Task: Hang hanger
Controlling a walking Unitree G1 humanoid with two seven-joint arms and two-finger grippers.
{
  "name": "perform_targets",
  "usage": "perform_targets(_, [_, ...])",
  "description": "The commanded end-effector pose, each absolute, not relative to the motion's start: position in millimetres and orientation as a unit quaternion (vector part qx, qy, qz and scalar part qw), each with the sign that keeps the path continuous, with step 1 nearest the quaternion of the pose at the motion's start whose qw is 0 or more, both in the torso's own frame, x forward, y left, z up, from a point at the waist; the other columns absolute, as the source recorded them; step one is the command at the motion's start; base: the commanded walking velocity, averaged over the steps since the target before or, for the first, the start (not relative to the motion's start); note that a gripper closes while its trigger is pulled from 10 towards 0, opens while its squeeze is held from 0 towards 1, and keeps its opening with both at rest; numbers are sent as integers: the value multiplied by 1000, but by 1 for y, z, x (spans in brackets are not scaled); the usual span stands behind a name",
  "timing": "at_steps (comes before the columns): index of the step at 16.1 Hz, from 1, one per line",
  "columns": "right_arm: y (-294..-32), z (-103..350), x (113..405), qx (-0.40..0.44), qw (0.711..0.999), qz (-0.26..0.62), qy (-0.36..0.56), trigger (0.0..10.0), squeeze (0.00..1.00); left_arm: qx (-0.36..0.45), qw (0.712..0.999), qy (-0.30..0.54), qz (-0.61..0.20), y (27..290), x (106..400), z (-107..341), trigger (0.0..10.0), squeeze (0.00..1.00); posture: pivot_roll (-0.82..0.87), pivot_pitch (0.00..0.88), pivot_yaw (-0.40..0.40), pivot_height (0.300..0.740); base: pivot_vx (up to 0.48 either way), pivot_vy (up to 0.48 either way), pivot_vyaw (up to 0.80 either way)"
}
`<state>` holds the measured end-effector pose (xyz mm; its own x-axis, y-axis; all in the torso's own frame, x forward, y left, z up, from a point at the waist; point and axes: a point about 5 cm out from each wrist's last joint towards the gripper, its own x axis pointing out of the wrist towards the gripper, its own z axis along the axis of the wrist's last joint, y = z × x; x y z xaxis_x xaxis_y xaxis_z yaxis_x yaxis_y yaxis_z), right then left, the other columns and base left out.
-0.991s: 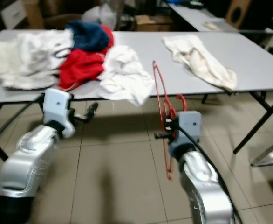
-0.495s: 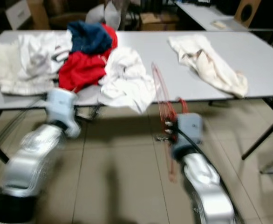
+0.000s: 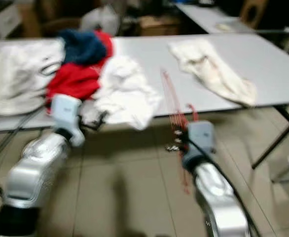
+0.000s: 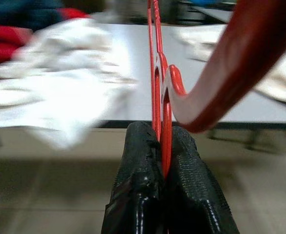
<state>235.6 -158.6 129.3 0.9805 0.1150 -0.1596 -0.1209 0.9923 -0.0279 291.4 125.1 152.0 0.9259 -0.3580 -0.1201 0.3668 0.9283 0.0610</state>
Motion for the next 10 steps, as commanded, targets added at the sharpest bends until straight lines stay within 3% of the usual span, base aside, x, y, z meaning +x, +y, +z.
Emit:
perform_targets(1, [-156, 134, 237, -17, 996, 63, 69, 10000, 0, 48, 982, 47, -175, 132, 293, 155, 10000, 776, -49, 36, -4, 740, 330, 0, -538])
perform_targets(10, [-167, 133, 232, -46, 995, 60, 72, 10000, 0, 61, 981, 53, -175, 134, 294, 147, 10000, 773, -62, 26, -18, 740, 331, 0, 0])
